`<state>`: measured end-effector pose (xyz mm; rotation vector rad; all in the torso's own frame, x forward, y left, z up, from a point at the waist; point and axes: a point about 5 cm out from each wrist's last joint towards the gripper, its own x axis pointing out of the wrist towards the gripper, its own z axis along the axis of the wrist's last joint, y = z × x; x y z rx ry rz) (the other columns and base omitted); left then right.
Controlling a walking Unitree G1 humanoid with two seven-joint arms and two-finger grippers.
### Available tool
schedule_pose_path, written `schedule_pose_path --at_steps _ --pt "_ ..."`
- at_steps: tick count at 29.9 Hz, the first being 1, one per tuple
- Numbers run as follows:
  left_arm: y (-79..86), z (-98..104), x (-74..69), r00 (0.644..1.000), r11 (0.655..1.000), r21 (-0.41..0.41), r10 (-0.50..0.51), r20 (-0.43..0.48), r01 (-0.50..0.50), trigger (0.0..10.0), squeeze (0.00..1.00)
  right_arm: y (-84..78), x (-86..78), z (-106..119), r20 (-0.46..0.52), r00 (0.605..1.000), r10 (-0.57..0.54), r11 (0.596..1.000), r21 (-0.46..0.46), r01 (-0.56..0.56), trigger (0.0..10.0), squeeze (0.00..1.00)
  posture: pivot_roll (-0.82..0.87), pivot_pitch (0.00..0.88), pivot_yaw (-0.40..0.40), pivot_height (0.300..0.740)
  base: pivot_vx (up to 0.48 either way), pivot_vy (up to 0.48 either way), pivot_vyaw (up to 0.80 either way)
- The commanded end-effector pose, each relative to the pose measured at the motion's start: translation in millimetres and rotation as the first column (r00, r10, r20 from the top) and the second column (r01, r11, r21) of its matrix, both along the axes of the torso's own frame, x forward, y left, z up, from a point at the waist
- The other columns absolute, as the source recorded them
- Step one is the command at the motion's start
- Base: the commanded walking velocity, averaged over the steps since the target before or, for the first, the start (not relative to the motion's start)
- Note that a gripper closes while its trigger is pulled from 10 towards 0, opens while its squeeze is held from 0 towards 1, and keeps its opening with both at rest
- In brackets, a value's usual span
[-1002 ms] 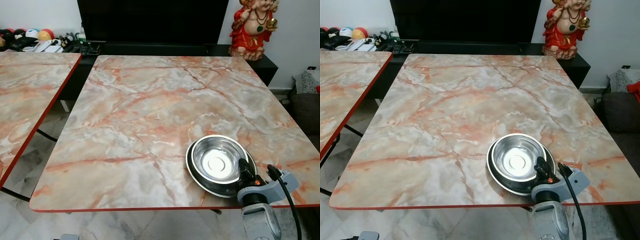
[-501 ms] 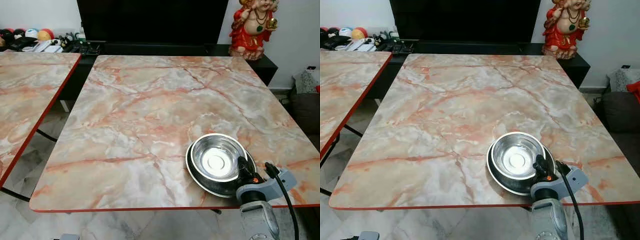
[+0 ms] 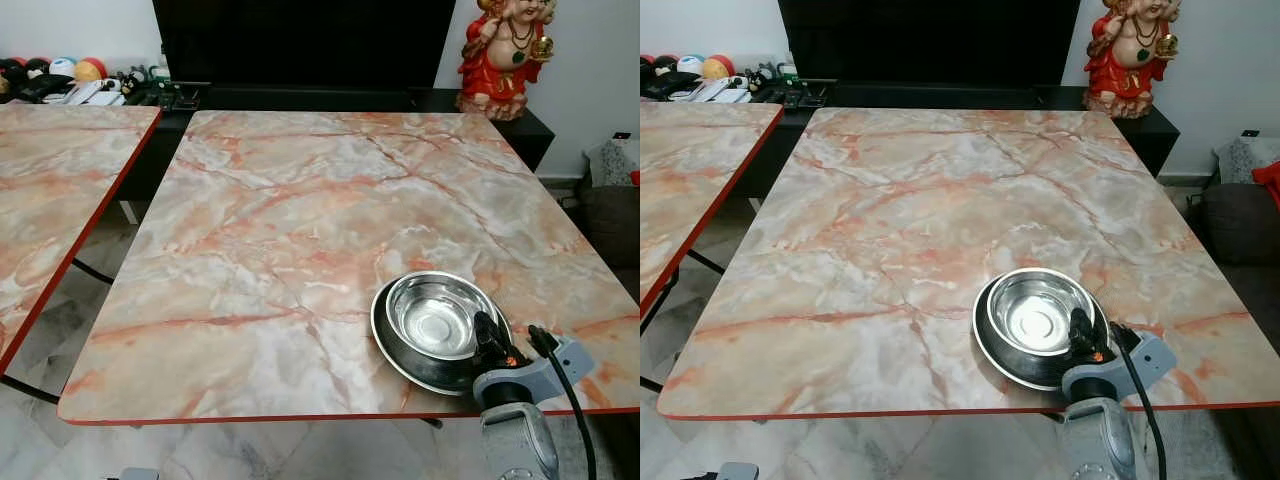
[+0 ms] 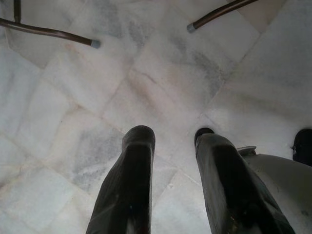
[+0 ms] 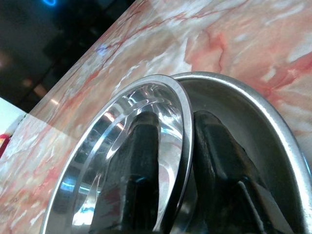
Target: Setting the table
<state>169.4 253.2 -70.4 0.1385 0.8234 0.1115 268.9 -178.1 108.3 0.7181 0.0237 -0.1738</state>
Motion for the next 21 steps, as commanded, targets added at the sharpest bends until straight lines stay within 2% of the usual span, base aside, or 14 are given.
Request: schedule_pose_path --at_steps 1,21 --pt "0.8 -4 -7.4 0.999 1.0 0.006 -0.009 -0.035 0.009 10.0 0.0 0.5 -3.8 2 0.006 1.0 -0.027 1.0 -0.012 0.027 10.0 0.0 -0.05 0.124 -0.018 0.74 0.0 0.0 0.0" --pt "0.0 -4 -7.0 0.999 1.0 0.004 -0.005 -0.035 0.005 10.0 0.0 -12.0 -7.3 2 -0.005 0.993 -0.116 0.99 -0.086 0.115 10.0 0.0 -0.06 0.122 -0.022 0.74 0.0 0.0 0.0"
